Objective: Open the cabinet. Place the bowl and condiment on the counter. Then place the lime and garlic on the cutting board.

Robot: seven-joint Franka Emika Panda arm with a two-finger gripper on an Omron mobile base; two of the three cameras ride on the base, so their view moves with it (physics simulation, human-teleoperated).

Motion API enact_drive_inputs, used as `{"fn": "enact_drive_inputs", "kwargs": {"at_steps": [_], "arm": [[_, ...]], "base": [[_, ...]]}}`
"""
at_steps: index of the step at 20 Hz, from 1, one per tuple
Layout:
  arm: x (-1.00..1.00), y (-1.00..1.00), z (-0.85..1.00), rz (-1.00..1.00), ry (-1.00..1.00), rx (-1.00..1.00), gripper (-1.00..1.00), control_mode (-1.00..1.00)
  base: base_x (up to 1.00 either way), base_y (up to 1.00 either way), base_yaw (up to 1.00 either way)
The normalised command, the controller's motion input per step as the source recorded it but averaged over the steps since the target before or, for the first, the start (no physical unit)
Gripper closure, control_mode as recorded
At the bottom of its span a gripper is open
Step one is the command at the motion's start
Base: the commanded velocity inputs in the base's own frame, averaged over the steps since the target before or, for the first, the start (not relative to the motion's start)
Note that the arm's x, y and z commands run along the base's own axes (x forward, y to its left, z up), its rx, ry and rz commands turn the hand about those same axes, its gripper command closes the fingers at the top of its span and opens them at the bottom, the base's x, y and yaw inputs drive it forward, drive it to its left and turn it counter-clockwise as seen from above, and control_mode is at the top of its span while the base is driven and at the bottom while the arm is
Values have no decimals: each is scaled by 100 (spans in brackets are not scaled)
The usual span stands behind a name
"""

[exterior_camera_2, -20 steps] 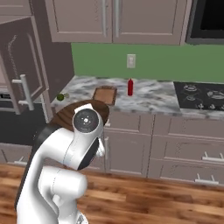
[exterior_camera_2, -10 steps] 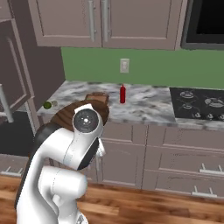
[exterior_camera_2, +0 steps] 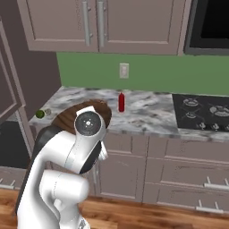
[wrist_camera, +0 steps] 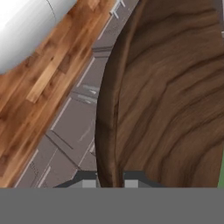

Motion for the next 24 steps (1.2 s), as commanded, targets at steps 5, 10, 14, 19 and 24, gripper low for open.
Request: {"fn": "enact_drive_inputs", "kwargs": {"at_steps": [5, 10, 14, 19, 24], "arm": [[0, 0, 0, 0, 0, 0, 100, 100], [0, 0, 0, 0, 0, 0, 100, 100], [0, 0, 0, 0, 0, 0, 100, 100], [0, 0, 0, 0, 0, 0, 100, 100], [0, 0, 0, 0, 0, 0, 100, 100]], "base": [[43, -11, 0], [40, -8, 0], [37, -2, 0], [32, 0, 0], [38, 0, 0]]}}
